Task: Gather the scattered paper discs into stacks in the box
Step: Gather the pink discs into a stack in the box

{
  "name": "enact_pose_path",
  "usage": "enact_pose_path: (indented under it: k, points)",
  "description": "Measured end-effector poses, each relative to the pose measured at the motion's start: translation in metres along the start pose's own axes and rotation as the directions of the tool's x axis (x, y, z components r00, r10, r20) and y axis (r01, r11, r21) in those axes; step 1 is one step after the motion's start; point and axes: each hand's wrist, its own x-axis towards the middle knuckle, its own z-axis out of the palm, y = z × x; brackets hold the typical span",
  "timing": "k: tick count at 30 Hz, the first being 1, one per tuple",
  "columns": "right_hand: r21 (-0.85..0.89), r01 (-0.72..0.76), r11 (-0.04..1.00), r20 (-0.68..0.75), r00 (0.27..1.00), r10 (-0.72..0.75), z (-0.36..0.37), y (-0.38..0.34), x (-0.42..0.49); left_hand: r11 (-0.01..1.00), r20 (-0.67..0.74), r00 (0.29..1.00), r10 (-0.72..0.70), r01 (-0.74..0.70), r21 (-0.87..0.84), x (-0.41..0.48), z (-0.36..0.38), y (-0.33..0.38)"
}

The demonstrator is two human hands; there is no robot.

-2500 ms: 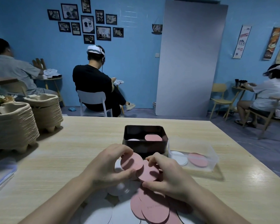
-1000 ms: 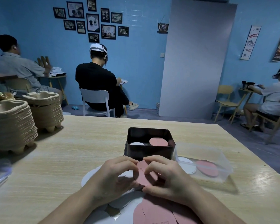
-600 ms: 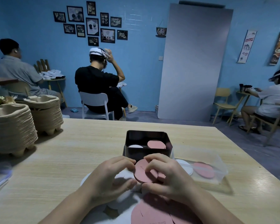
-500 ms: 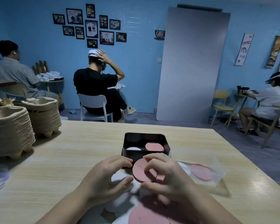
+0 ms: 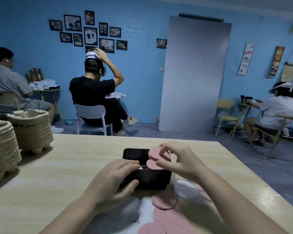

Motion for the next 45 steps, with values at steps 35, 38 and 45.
enact_pose_path:
  k: [35,38,45]
  points:
    - [-0.044,0.102,0.994,-0.061,0.993,-0.105,0.018,0.000,-0.007,1.000,-0.110,0.994,0.015,-0.016,-0.011,-0.003,-0.006,0.007]
    - [-0.024,0.158,0.987,-0.074,0.984,-0.160,0.019,-0.017,-0.026,0.999,-0.152,0.987,0.050,-0.048,0.017,-0.001,-0.009,0.015]
    - [-0.013,0.135,0.991,0.049,0.990,-0.134,0.035,-0.032,-0.083,0.996,-0.049,0.999,0.009,-0.013,-0.087,-0.025,-0.008,0.033]
